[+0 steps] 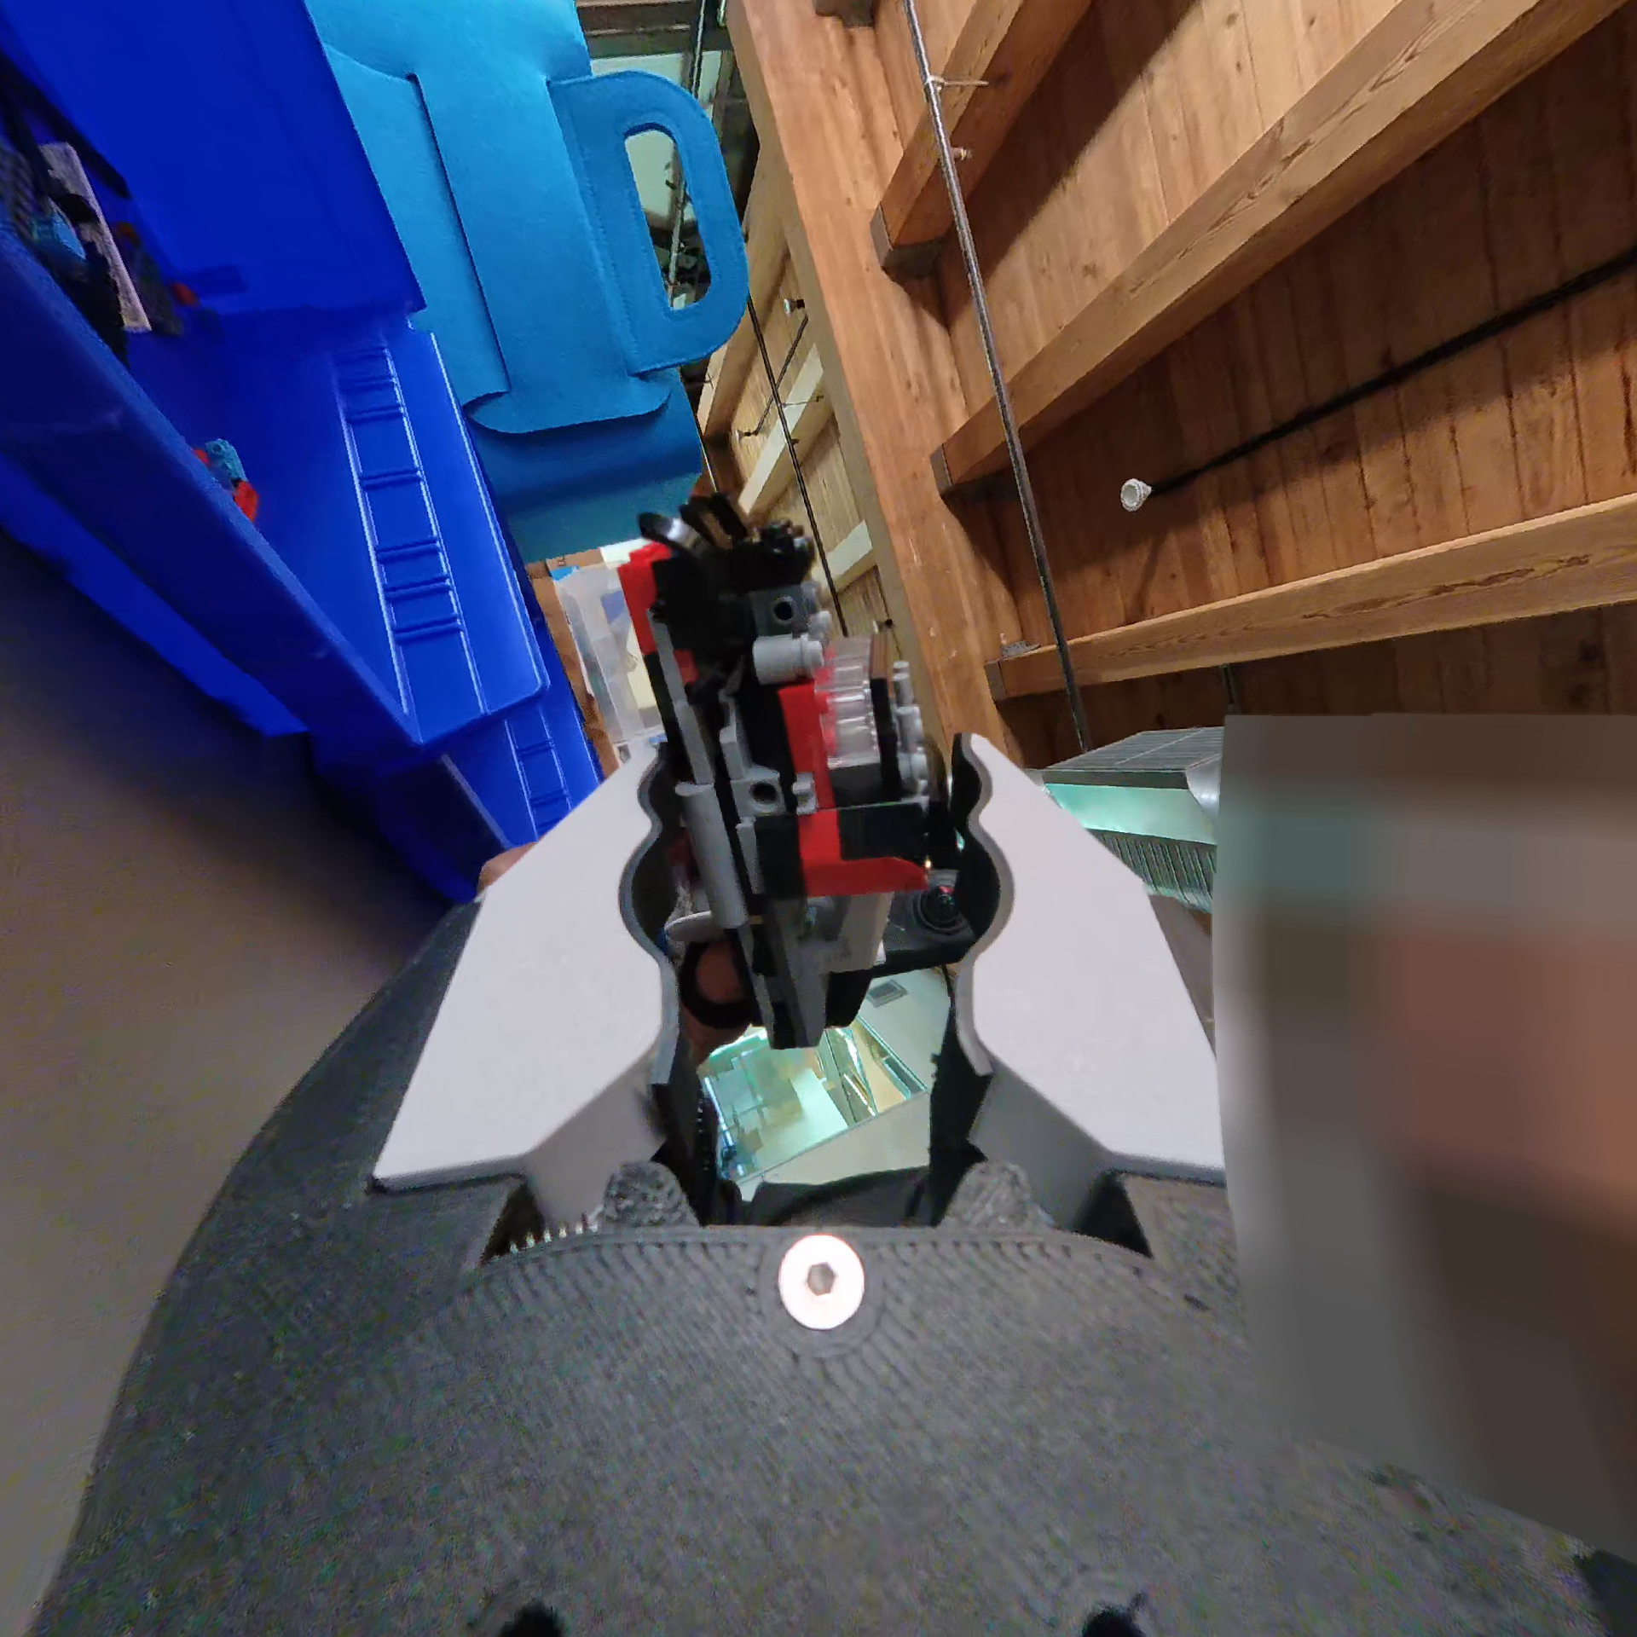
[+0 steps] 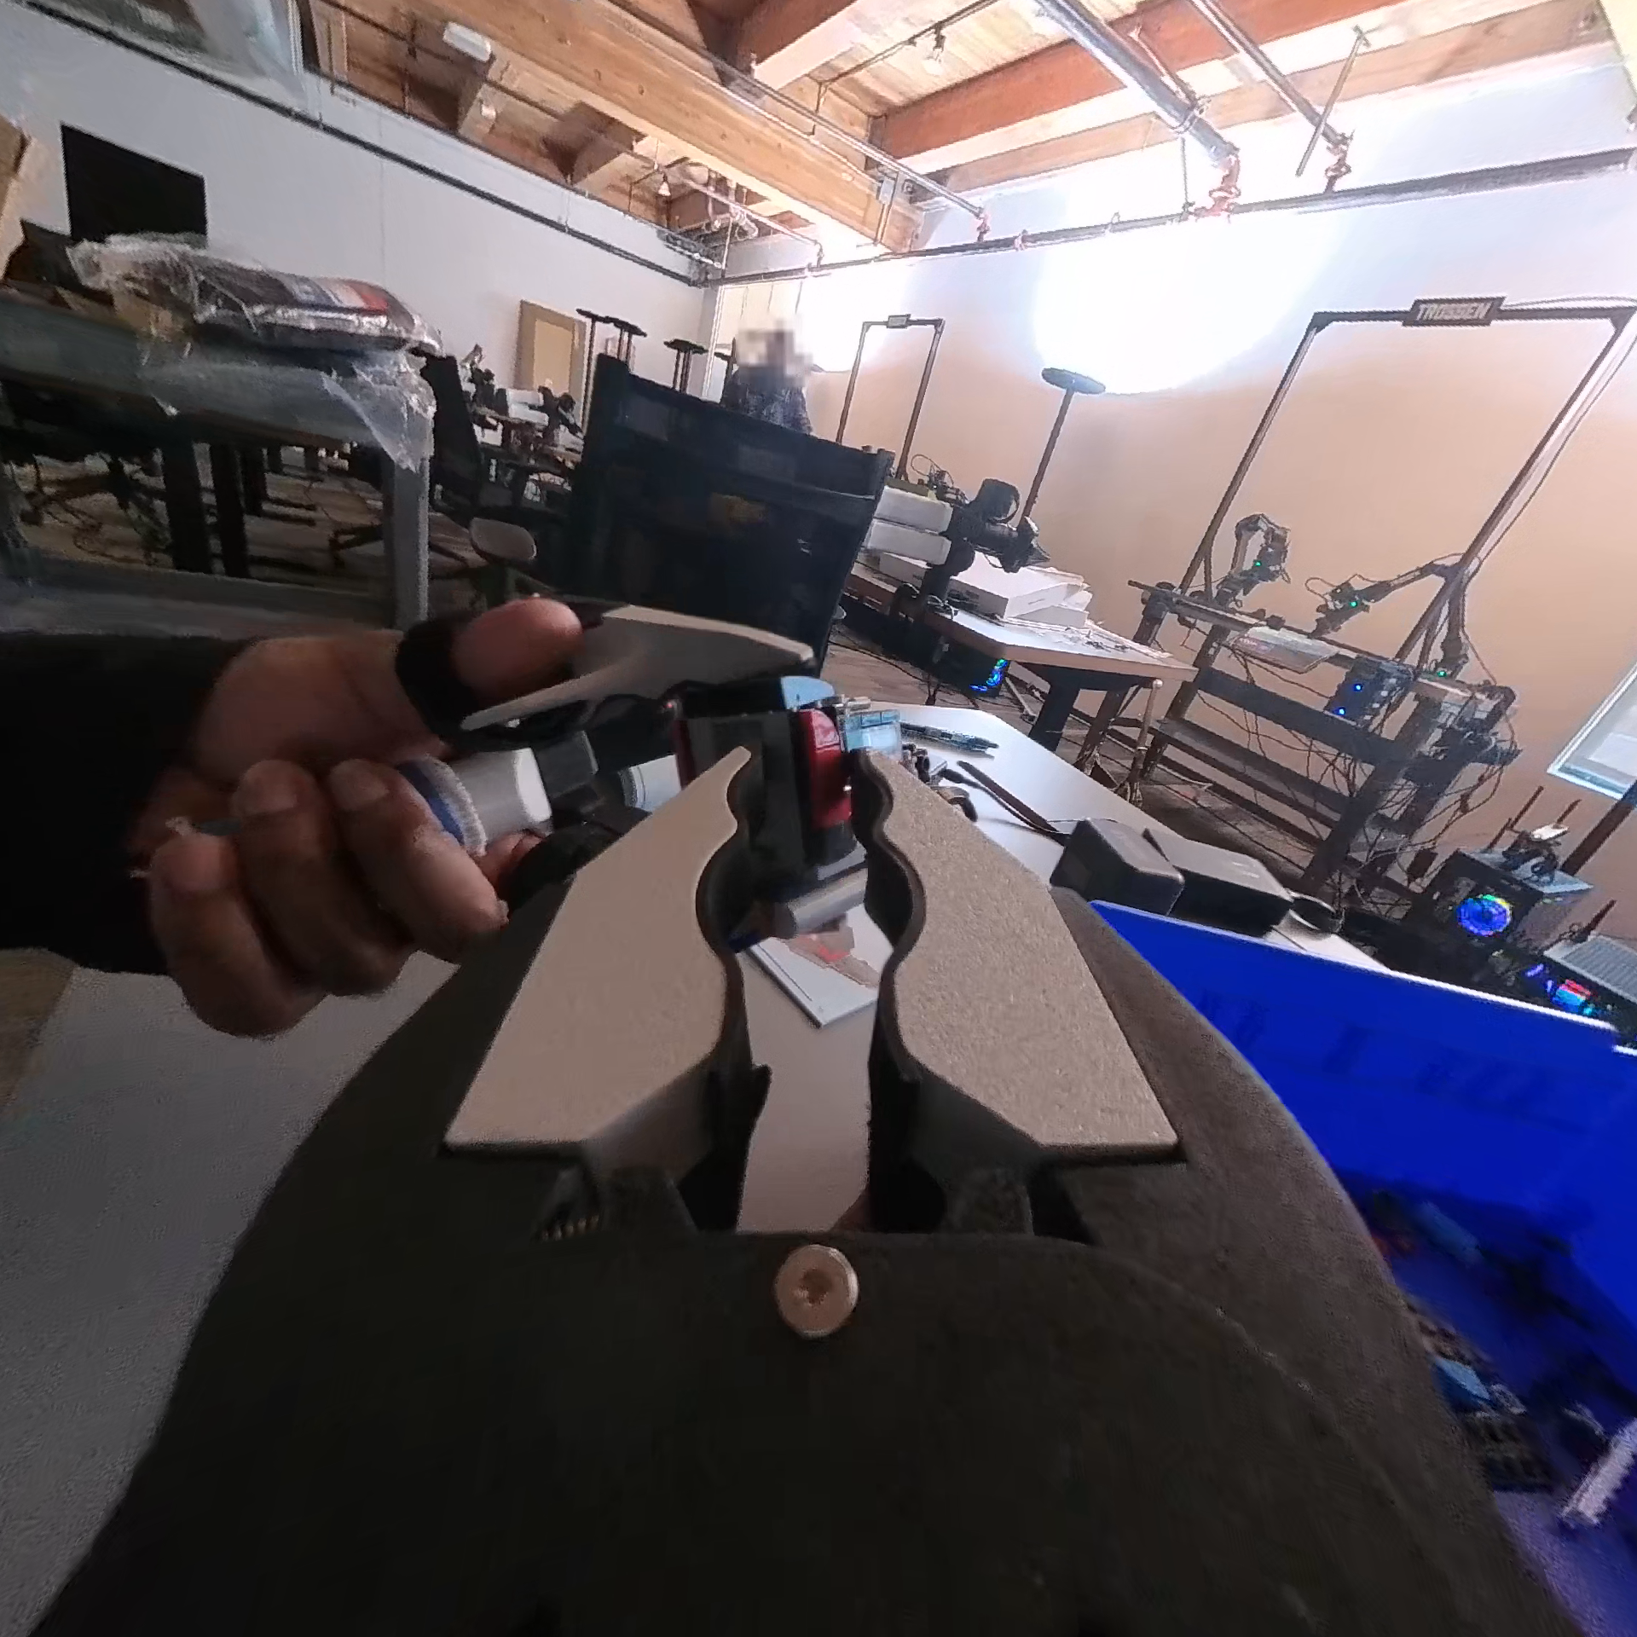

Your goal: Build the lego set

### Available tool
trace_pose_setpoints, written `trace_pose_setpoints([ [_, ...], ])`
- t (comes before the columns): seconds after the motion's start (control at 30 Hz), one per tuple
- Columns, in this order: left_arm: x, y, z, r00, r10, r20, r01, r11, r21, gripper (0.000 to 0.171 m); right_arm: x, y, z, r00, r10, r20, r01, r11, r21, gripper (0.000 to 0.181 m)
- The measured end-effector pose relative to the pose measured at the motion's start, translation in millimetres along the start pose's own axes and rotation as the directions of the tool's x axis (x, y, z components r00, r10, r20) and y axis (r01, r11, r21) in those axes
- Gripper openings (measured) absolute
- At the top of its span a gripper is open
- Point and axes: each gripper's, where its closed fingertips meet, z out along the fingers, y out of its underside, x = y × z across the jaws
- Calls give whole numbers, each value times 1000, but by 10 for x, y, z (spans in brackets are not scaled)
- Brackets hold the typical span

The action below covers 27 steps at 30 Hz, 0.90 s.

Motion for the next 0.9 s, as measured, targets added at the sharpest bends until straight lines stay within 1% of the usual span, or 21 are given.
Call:
trace_pose_setpoints([
  [0.33, -12, 59, -27, 999, 34, -36, -35, 999, -14, 61, -80, 0, -13, 998, -38, 44, 38, 999, 2, 19],
  [0.43, -17, 87, -32, 999, 45, -30, -46, 998, -31, 65, -95, 1, -26, 997, -39, 60, 39, 999, 3, 19],
  [0.47, -21, 94, -34, 999, 47, -27, -48, 998, -35, 61, -100, 1, -31, 997, -38, 65, 38, 999, 3, 19],
  [0.9, -91, 122, -66, 998, 50, 40, -49, 998, -42, 62, -117, 64, -38, 995, -53, 82, 55, 998, -18, 19],
])
